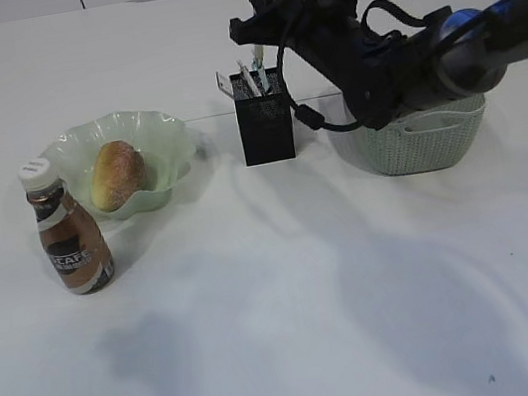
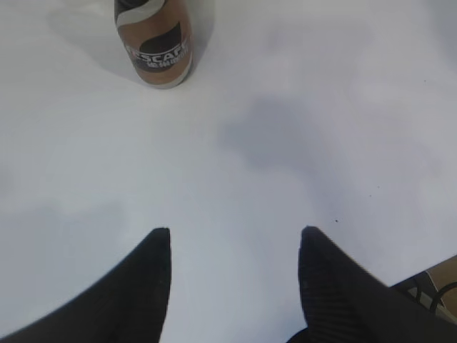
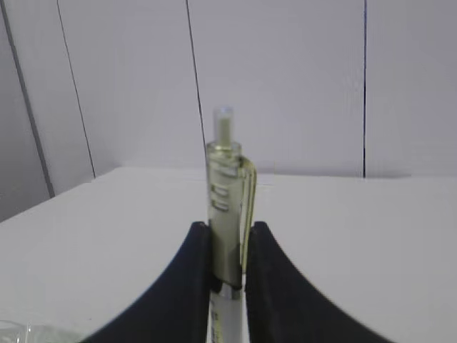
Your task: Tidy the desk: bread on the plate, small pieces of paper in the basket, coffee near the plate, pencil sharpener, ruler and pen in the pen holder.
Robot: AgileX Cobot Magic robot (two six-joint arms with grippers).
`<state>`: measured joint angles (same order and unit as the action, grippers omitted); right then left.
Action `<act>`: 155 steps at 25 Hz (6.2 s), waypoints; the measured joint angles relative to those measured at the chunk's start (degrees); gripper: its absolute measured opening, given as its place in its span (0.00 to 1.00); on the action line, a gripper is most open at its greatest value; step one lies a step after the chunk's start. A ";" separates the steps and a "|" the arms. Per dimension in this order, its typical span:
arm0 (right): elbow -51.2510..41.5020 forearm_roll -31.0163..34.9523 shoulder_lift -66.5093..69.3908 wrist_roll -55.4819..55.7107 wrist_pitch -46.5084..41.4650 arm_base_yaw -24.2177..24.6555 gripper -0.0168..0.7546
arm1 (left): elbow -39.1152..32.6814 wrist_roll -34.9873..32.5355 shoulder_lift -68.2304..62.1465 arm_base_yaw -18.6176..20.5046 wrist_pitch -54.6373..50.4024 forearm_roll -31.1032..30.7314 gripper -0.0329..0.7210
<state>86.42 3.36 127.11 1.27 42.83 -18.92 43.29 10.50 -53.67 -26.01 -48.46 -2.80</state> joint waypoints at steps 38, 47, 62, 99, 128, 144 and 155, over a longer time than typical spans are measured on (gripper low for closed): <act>0.72 -5.47 -3.21 0.53 -5.74 0.00 0.50 | 0.00 0.00 0.00 0.00 0.00 -0.65 0.58; 0.72 -7.77 -19.79 0.69 -25.02 0.00 0.50 | 0.00 0.00 0.00 0.00 -0.56 -0.65 0.58; 0.72 -5.65 -40.68 0.79 -86.58 0.00 0.50 | 0.00 0.00 0.00 0.00 -3.47 -0.65 0.58; -11.25 2.30 -84.94 0.80 -115.40 0.00 0.41 | 0.00 0.00 34.35 0.00 -23.73 7.32 0.58; -57.87 -5.87 -126.40 0.58 -109.98 0.00 0.41 | -14.06 -1.50 51.56 0.00 -16.38 0.03 0.58; -58.15 -6.68 -126.49 0.58 -109.13 0.00 0.41 | -14.20 -8.86 51.56 0.00 -15.86 -0.19 0.58; -58.15 -6.68 -126.49 0.58 -109.04 0.00 0.41 | -14.20 -8.86 51.79 0.00 -15.64 -0.22 0.58</act>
<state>28.26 -3.32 0.62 1.86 -66.21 -18.92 29.09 1.65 -1.88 -26.01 -64.09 -3.02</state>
